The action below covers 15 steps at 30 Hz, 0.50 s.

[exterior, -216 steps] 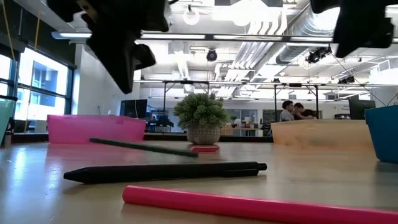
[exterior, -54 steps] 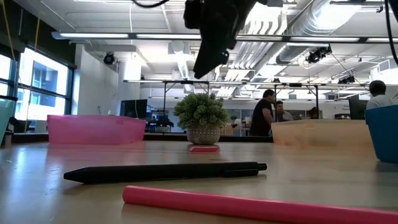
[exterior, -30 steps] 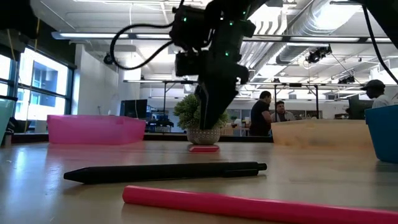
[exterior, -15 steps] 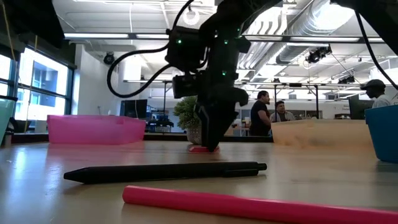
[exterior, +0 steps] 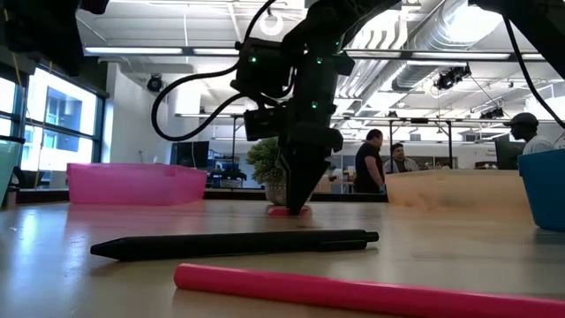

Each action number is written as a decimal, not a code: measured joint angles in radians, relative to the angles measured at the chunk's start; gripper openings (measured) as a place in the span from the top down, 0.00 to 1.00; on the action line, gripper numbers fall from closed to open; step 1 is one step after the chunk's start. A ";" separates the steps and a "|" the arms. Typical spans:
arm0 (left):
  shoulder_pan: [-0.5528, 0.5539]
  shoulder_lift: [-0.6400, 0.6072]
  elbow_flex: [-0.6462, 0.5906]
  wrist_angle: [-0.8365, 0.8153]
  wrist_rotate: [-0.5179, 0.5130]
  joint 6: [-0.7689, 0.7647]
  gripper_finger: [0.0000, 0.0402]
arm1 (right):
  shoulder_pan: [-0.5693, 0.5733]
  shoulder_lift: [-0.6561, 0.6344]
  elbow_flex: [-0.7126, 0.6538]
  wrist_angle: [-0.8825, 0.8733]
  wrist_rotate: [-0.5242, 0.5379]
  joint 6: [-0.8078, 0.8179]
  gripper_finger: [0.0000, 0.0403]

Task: Sort crayons/erasers/pens/pencils in bins
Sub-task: Put the pink eraser into the red bin

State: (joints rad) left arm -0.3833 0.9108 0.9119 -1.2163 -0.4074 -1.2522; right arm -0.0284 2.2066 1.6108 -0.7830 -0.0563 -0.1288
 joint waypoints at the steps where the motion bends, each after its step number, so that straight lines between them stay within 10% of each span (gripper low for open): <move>1: 0.006 0.000 0.000 0.000 0.013 -0.001 0.68 | 0.000 0.000 0.000 0.000 0.000 0.000 0.77; 15: 0.049 0.000 0.000 0.000 0.100 0.054 0.68 | 0.000 0.000 -0.002 0.000 -0.003 -0.002 0.91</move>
State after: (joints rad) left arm -0.3340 0.9108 0.9119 -1.2163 -0.3071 -1.1984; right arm -0.0280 2.2066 1.6089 -0.7832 -0.0590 -0.1305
